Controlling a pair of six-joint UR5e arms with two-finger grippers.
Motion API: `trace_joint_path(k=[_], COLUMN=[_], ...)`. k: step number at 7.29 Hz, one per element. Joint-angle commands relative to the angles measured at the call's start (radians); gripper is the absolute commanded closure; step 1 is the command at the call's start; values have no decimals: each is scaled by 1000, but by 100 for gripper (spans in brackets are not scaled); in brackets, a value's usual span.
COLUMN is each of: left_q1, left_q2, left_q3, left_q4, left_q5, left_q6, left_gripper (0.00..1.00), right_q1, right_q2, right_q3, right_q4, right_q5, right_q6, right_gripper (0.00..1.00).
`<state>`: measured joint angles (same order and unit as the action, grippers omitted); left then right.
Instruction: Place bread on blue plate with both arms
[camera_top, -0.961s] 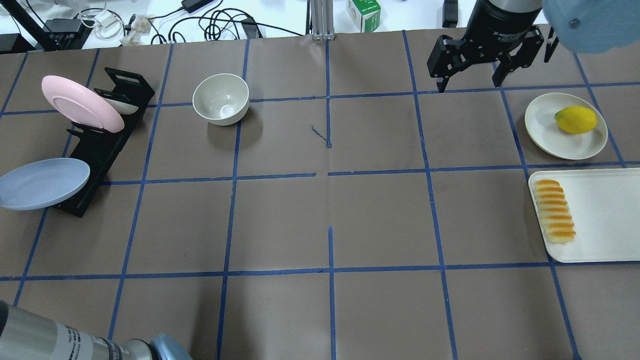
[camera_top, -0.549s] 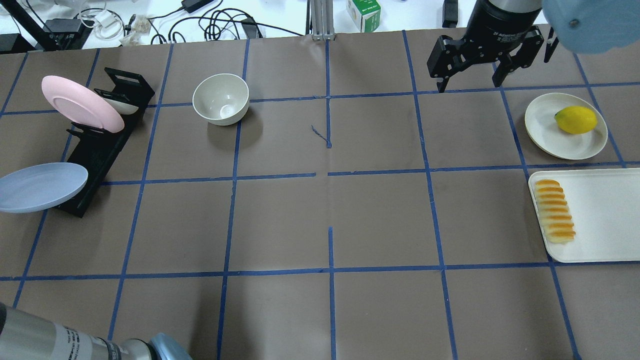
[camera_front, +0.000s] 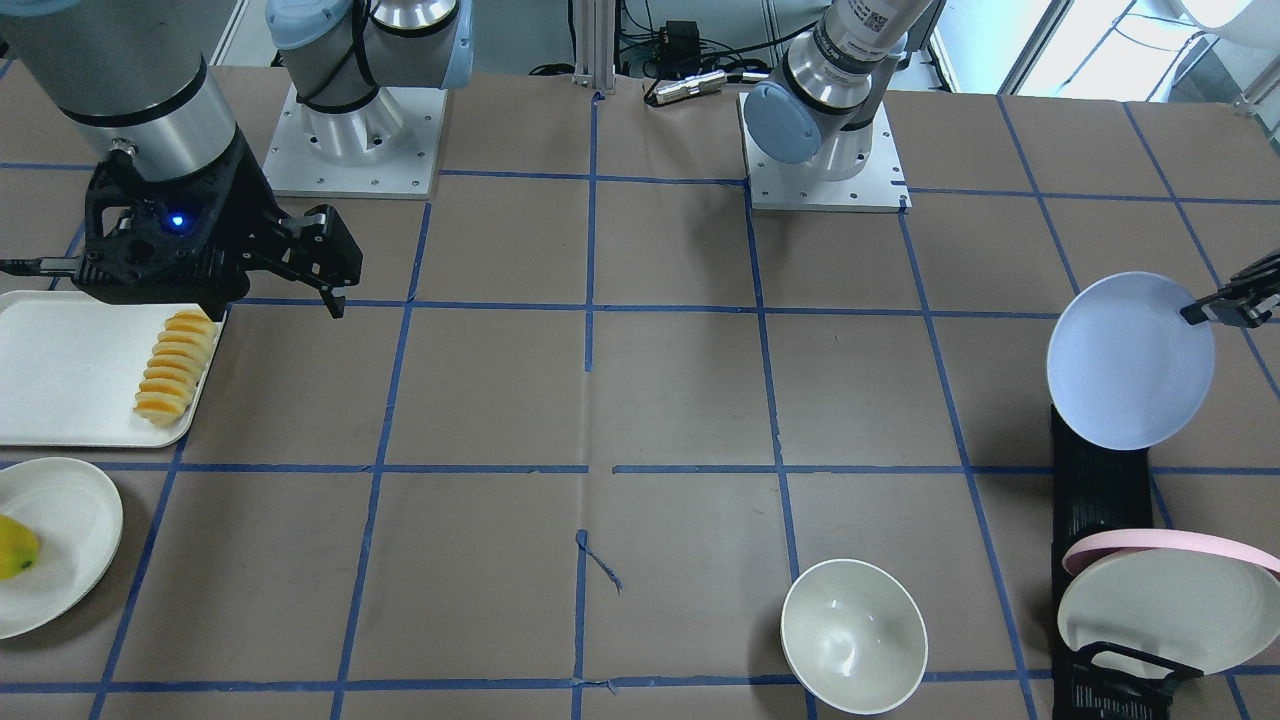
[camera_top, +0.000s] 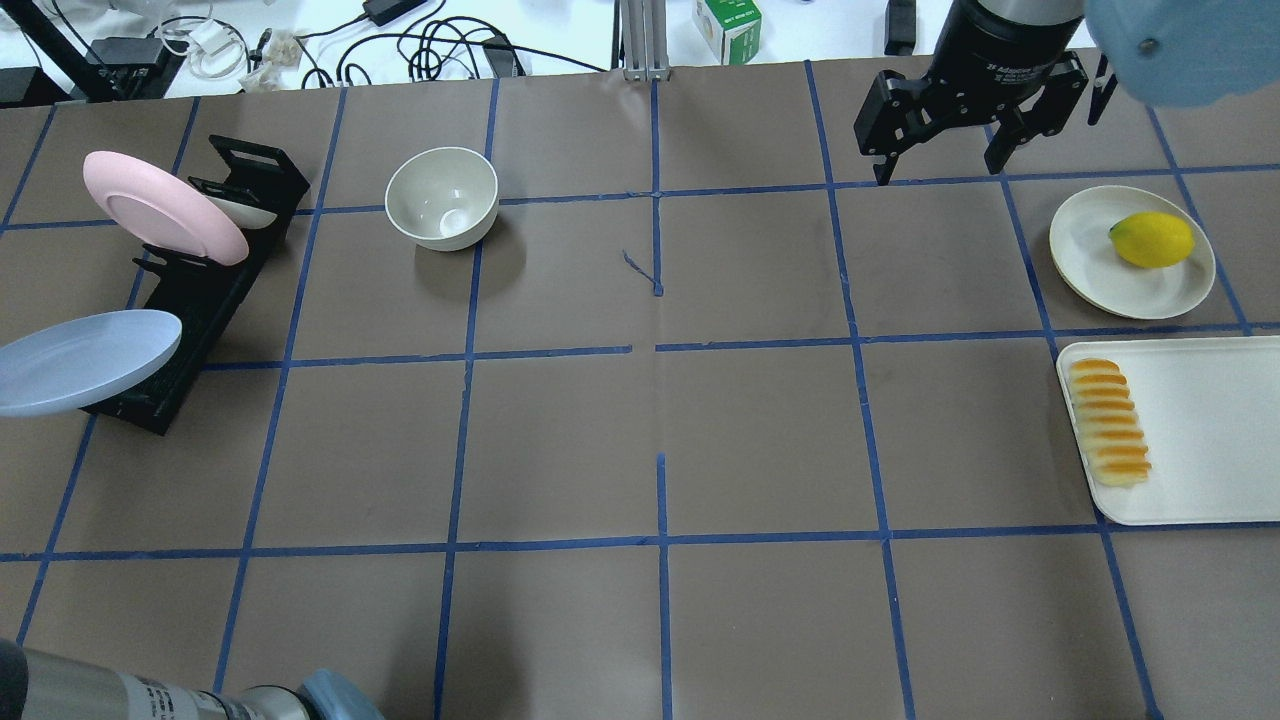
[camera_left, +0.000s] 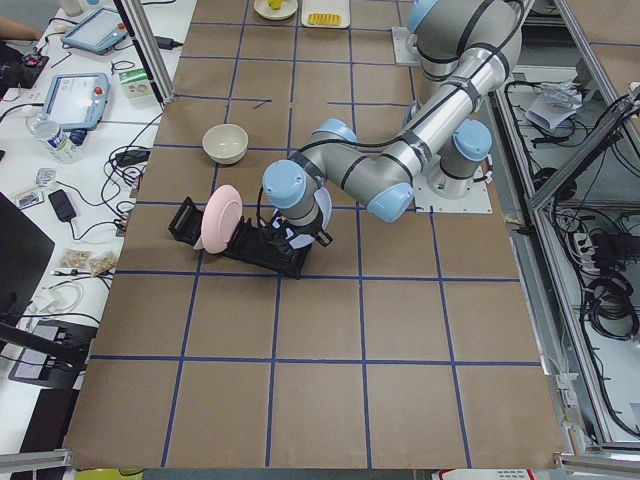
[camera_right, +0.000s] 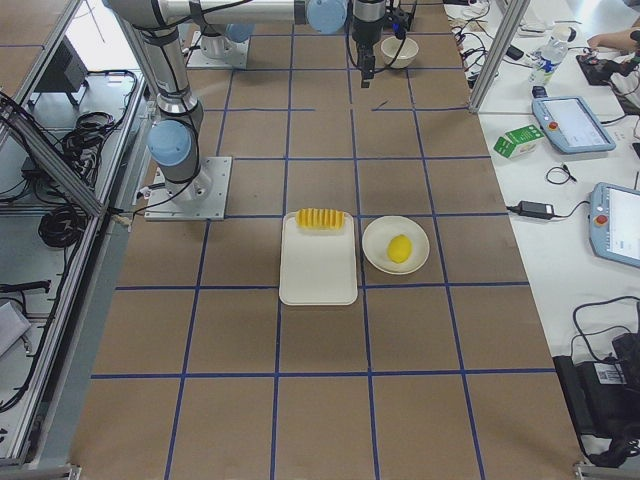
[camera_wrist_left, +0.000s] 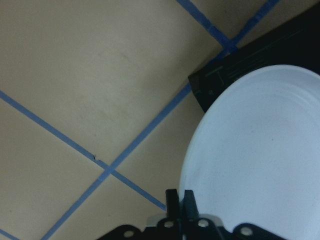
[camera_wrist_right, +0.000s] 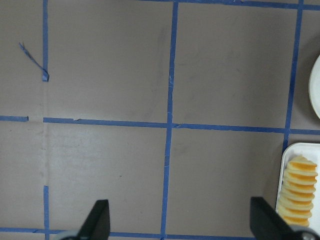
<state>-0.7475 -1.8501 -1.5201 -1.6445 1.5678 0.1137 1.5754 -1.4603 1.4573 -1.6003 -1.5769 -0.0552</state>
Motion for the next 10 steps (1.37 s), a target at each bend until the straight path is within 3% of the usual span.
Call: trace_joint_path(k=[1,4,6,8,9,10], left_q1=[-111,-333,-572,-784,-850,-890], left_q2=[60,167,198,163,154,141], left_q3=[-44,-86,-89,-101,-159,-287], left_q4=[-99,-93,16,246,385,616], left_q5=[-95,-221,-219,-216,-212,-212], left_q6=[1,-59,-257,-494,-573,-613], left_gripper=[100,100,100,100,100,100], right_q1=[0,-3,-20,-23,-67,-174], right_q2=[1,1,-6,-5,-5,-5], right_q3=[0,2,3,5,6,18], right_q4=[-1,-1,0,2,2,11], right_q5=[0,-2,-20,-14,-20,-6], right_q6=[0,-11,-50,-64,-107,-157], right_gripper=[0,0,0,0,0,0])
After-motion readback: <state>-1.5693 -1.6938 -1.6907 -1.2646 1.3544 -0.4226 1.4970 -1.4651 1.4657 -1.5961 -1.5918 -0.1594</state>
